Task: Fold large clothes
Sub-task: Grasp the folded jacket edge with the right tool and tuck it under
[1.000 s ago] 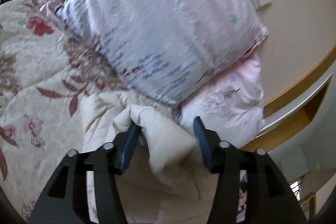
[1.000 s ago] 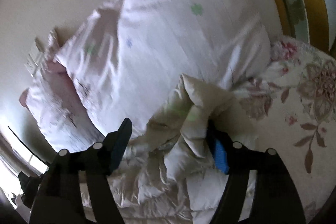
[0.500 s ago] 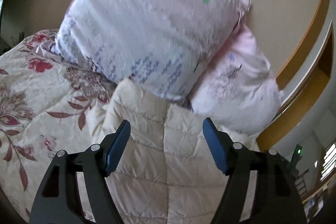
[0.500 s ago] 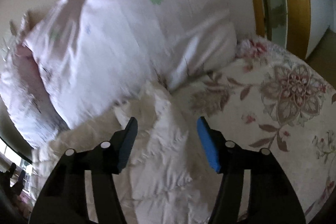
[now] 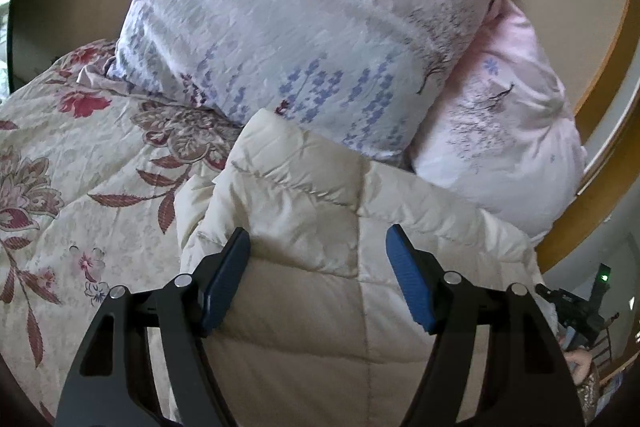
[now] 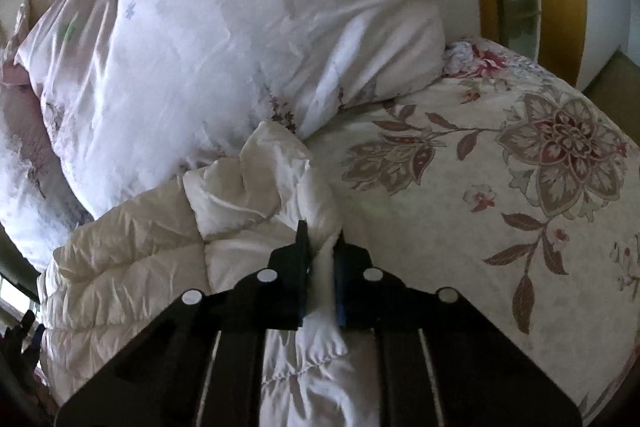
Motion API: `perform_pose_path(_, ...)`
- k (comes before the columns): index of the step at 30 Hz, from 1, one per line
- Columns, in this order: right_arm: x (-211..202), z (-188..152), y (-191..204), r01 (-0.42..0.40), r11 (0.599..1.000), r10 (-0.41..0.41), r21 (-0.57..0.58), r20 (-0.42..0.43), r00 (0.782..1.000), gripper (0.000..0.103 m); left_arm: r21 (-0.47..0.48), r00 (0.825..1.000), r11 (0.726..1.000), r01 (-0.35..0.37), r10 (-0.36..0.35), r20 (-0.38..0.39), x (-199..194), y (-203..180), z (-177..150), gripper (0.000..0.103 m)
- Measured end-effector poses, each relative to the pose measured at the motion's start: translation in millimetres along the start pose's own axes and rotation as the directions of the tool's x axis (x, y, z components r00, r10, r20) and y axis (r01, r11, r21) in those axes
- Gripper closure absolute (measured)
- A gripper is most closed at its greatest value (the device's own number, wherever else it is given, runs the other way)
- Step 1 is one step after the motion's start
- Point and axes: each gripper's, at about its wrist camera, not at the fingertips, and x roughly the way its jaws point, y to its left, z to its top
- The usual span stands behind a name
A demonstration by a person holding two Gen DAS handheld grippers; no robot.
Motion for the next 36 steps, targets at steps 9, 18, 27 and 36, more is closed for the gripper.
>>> perform_pose_path(9,13,-1,5,0.09,0.996,-0.091,0.008,0.019,0.996,0.093,-0.042,0.997,0.996,-0.083,0.083,0.007,21,9,-5,0.032)
perform_pose_path(18,26,-9,6,0.204,0.979,-0.205,0.02,0.006,0.979,0.089,-0.075,0.989,0.986,-0.15,0.15,-0.011,40,16,-9,0.031)
perform_pose_path(27,-1,-12,2,0.145,0.989,-0.145,0.015,0.02,0.989,0.076,-0.115,0.997,0.99,-0.076,0.074,-0.027,14,23,-9,0.03)
perform_pose_path(36,-54,-46,5,-0.012,1.0,0.012,-0.028,0.004,1.0,0.073,-0.032,0.997,0.998,-0.058,0.057,-0.043,-31,18,-37,0.027)
